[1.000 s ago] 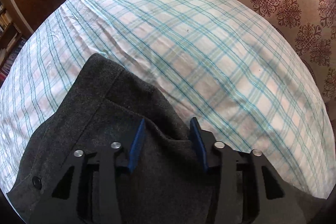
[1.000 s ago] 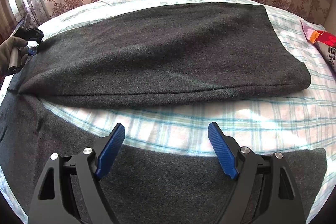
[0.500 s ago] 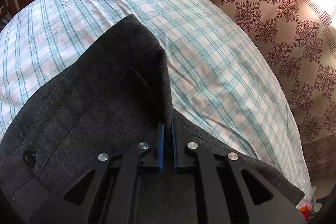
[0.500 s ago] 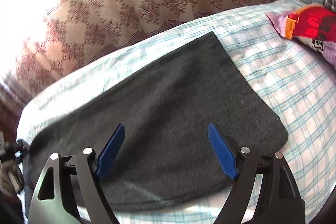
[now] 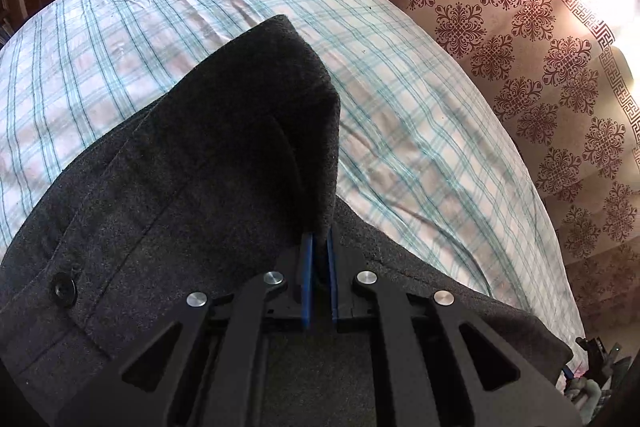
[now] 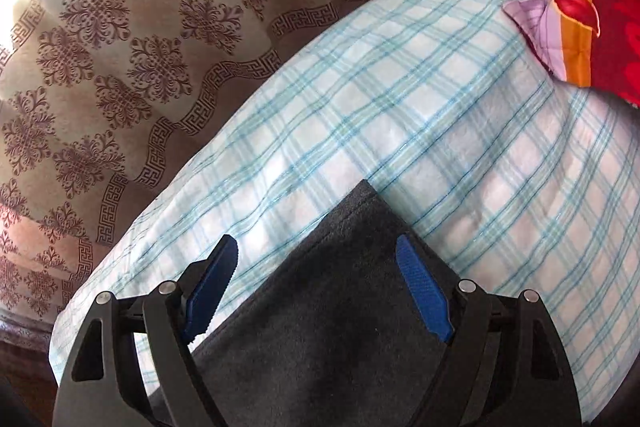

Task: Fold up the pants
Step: 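Lift the waistband with the left gripper while the right gripper grasps the leg hem, then fold the pants over with both grippers, lay them down and open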

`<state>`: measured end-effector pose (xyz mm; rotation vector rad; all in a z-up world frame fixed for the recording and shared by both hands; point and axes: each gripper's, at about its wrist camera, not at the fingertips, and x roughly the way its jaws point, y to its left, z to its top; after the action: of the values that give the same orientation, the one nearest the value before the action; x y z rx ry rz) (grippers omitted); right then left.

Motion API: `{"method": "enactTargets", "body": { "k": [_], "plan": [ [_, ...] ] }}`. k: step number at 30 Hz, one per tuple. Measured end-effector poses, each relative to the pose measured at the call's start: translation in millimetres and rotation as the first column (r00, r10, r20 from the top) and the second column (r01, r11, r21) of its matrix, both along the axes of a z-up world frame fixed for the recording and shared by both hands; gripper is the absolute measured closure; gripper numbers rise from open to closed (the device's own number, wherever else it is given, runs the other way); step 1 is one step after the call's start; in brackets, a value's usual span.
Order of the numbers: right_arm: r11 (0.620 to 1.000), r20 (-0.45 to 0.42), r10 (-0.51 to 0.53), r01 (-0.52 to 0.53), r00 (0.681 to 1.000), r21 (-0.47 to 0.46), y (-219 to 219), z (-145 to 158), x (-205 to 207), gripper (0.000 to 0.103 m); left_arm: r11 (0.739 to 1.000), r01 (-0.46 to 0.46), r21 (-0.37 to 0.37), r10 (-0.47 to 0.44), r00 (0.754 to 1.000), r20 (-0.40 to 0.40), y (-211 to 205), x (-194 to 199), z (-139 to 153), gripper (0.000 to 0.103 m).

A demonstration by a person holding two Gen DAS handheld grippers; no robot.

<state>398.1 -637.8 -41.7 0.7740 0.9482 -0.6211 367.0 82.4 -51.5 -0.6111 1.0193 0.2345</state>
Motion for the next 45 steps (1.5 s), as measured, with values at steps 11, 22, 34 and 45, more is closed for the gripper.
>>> {"method": "enactTargets", "body": {
  "k": [11,22,34,45],
  "plan": [
    [0.991,-0.011,0.031,-0.032,0.999,-0.133,14,11,-29,0.087,0.999,0.0,-0.035,0.001,1.0,0.016,5,-9,0,0.097],
    [0.996,0.229,0.06,-0.044,0.972,-0.077,28,76,-164,0.096,0.996,0.016,-0.089,-0.008,0.996,0.083,27,-60,39,0.098],
    [0.998,0.326,0.049,-0.036,0.944,-0.046,64,112,-341,0.096,0.989,0.059,-0.134,-0.04,0.989,0.14,59,-173,81,0.098],
    [1.0,0.313,0.01,-0.008,0.95,-0.007,100,85,-468,0.096,0.988,0.06,-0.14,-0.042,0.991,0.125,94,-272,68,0.098]
  ]
}}
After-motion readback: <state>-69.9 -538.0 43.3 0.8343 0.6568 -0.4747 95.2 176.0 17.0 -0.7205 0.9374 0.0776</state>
